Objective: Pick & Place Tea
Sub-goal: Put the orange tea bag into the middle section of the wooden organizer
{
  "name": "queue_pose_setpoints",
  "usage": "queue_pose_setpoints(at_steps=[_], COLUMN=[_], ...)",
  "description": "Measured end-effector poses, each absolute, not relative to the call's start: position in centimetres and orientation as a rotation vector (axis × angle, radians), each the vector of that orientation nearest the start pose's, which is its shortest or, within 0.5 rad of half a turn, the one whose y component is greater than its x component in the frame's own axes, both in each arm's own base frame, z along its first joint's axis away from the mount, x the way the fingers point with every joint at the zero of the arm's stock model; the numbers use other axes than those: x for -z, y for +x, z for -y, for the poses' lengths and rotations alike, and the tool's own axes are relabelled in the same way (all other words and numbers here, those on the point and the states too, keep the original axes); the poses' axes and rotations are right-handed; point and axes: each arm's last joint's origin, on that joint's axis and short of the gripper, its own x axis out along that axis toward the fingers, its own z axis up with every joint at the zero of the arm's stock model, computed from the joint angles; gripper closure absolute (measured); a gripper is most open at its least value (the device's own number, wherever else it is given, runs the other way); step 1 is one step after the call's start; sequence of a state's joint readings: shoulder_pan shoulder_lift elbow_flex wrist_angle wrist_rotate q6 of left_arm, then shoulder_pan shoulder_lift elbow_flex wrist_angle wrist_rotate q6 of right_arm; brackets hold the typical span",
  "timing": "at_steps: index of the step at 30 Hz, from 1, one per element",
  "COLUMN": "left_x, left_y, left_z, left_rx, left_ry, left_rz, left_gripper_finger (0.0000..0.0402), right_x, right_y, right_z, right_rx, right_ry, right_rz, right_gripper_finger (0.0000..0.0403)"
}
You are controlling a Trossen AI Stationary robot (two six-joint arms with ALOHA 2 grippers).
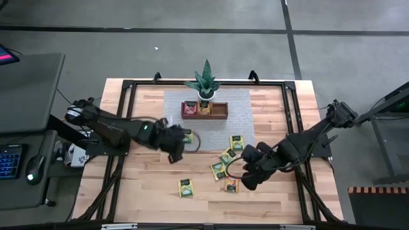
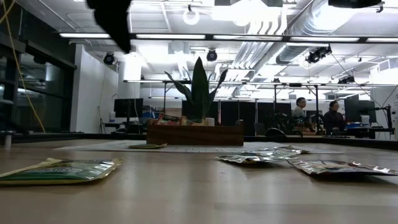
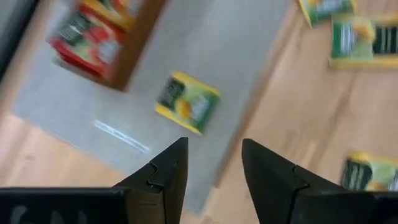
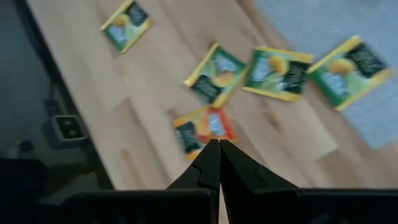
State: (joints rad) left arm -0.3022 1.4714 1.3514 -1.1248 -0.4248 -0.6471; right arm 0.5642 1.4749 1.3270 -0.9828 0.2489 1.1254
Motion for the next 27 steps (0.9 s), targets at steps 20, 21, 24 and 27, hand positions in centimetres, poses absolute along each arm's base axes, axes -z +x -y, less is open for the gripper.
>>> queue_pose_setpoints(at_steps=[20, 21, 24, 27], left_x=[-26.7, -26.7, -26.7, -26.5], left_y=[24.4, 24.1, 23.3, 23.0], left_z=[18.1, 18.5, 19.4, 19.9], left_rx=[-0.278, -0.289, -0.306, -0.306], left_ry=[-0.582, -0.617, -0.657, -0.652], left_rz=[-0.609, -0.590, -0.559, -0.550], left_gripper_finger=[0.0254, 0.0254, 0.0254, 0.0254], right_x=[-20.3, -20.0, -19.5, -19.1], right_y=[30.2, 30.4, 30.8, 31.2], right_z=[-18.3, -18.2, -17.8, -17.2], right_rx=[0.239, 0.242, 0.263, 0.288], right_ry=[0.546, 0.541, 0.512, 0.489], right_rz=[-1.371, -1.373, -1.365, -1.353], right_gripper_finger=[0.0403, 0.0403, 0.0403, 0.0403])
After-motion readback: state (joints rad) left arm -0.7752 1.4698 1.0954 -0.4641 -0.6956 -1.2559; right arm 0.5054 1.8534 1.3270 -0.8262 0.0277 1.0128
